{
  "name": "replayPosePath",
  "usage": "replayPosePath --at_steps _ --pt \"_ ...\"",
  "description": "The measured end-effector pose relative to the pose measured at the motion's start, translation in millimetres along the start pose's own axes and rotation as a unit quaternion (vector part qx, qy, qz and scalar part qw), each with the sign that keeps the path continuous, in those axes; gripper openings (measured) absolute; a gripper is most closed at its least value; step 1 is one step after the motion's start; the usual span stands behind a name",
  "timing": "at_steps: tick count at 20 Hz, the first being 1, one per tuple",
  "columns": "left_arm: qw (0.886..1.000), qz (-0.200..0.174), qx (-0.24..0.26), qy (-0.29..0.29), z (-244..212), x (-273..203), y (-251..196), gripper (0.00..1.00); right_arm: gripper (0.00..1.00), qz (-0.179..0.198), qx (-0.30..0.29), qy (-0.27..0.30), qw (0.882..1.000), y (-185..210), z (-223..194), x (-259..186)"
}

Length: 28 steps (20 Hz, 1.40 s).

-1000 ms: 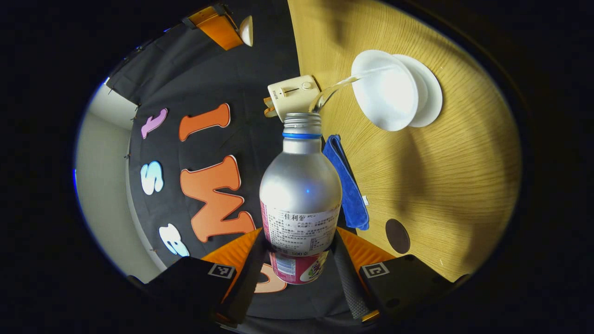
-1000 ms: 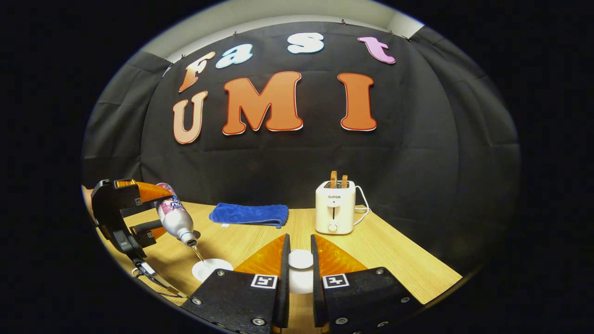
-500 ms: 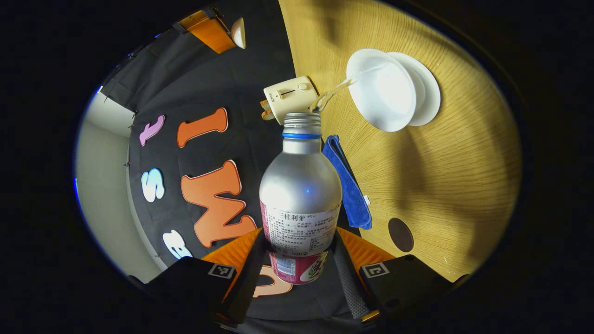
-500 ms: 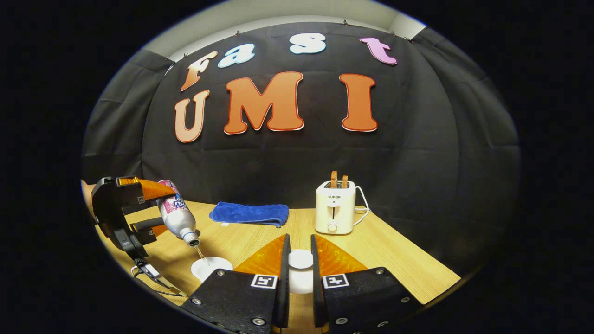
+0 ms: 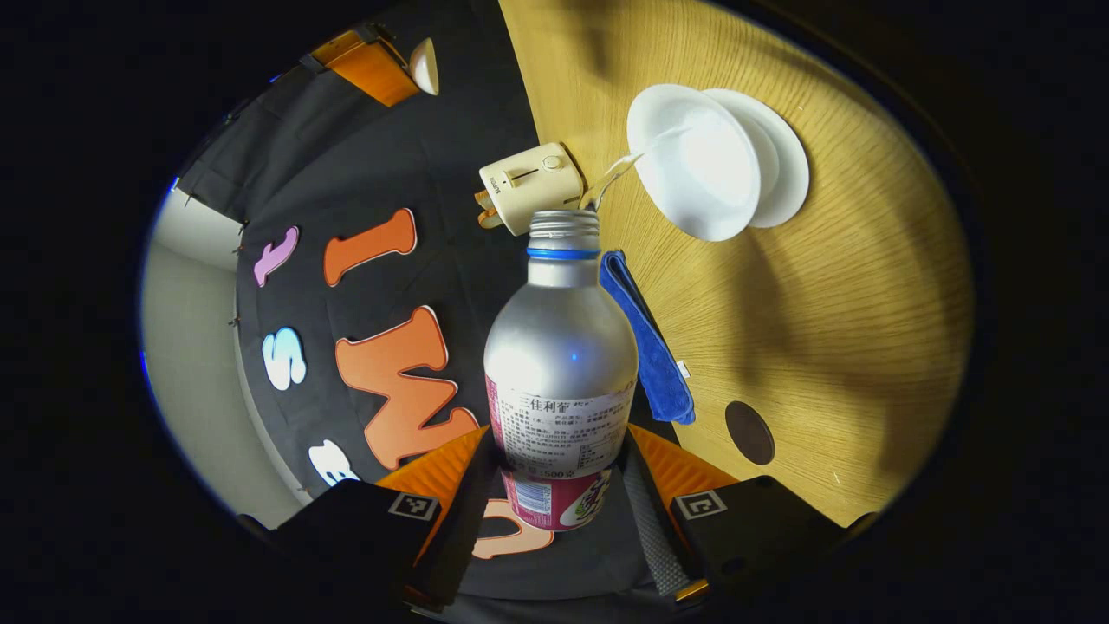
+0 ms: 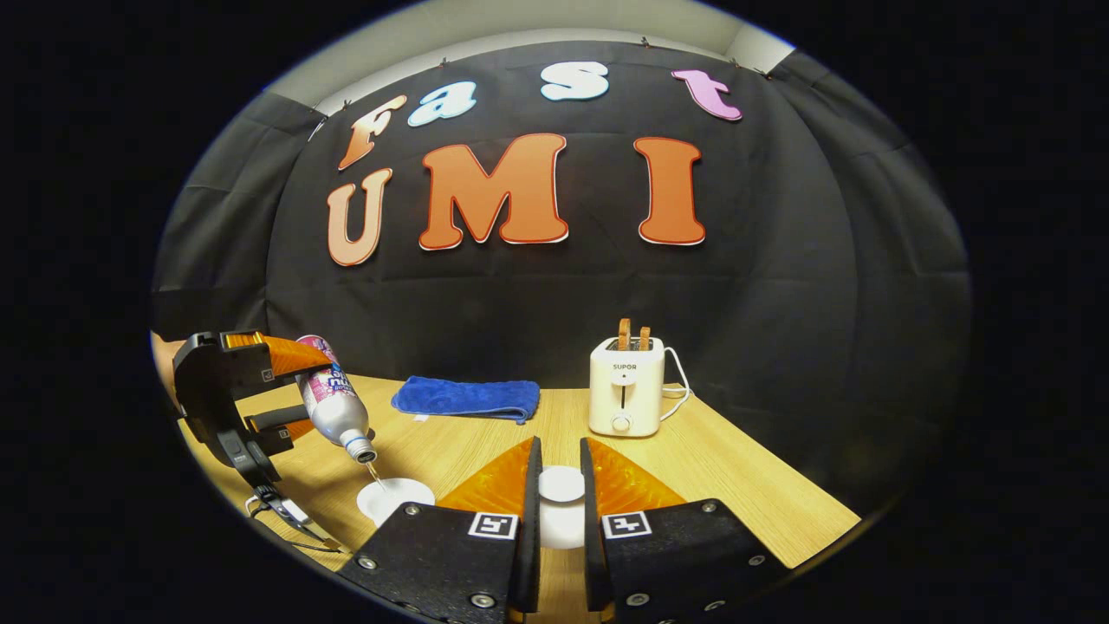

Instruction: Open the teacup lid with one hand, grasp the water bottle and pour water into the teacup with the other hand; after pouring, place the water bottle on the coaster and then close the teacup lid.

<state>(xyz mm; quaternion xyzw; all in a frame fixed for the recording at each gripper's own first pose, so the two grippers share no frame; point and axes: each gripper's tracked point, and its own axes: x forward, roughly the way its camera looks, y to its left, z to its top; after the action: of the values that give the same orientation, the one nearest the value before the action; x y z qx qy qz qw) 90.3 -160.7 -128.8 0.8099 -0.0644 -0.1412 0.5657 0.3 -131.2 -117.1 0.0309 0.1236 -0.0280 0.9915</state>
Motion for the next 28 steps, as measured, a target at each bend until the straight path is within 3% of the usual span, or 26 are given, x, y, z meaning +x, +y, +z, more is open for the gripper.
replayPosePath --at_steps 28 --pt "0.999 -0.006 0.041 -0.017 8.1 -4.5 1.1 0.84 0.21 0.024 -0.022 -0.007 0.999 20.7 3.4 0.2"
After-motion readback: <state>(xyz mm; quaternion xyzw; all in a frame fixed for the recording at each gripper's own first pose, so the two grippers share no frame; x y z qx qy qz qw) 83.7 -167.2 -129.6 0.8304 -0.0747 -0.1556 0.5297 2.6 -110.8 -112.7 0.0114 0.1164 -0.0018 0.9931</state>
